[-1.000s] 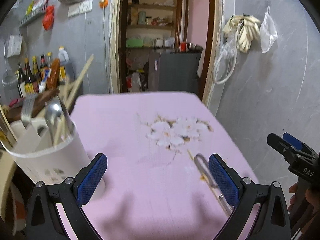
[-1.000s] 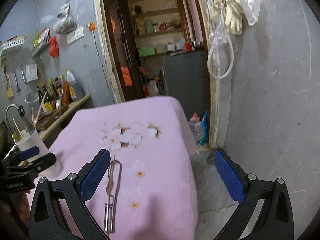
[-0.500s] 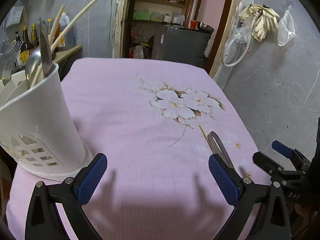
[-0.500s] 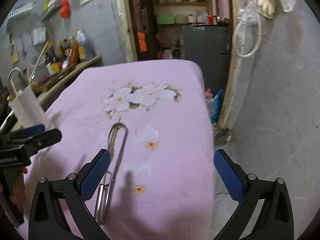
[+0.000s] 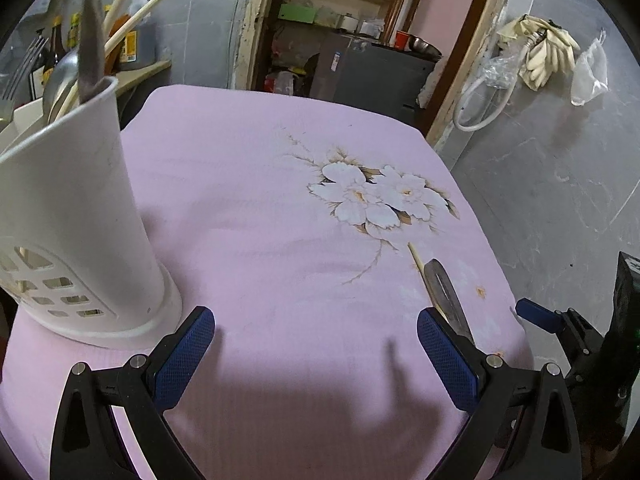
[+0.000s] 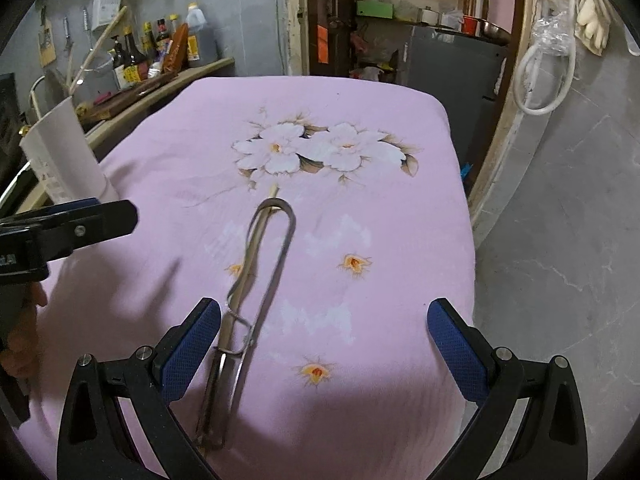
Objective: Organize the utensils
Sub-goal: 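Move both tools toward the silver wire tongs and the last chopstick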
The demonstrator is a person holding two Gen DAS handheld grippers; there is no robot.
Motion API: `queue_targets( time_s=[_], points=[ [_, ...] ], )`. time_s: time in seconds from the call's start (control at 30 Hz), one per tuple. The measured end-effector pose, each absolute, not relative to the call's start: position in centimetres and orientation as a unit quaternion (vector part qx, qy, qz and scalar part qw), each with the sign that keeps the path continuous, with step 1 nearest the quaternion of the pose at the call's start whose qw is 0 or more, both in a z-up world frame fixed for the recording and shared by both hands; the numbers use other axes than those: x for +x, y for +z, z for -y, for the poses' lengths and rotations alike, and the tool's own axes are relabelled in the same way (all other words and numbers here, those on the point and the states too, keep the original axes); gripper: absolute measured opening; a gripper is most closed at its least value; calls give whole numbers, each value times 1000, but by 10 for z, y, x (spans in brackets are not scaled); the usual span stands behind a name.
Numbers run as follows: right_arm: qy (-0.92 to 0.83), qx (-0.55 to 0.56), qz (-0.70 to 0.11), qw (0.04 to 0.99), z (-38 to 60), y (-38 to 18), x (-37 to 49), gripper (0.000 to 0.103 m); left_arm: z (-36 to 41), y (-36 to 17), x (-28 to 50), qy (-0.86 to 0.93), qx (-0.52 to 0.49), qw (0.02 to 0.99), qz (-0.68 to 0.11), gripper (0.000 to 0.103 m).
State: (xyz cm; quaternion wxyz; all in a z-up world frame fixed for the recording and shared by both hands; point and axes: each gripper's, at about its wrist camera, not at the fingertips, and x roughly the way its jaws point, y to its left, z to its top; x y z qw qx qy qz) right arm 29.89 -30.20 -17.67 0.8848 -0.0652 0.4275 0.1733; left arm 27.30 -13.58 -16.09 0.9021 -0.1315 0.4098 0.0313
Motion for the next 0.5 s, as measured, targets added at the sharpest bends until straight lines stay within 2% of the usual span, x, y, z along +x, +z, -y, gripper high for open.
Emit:
queue_targets(
  time_s=[0.5],
  points=[
    [74,-34,-449,890,332,-183,314,102,143,-161,281,16,-127,901,-414,102]
  ],
)
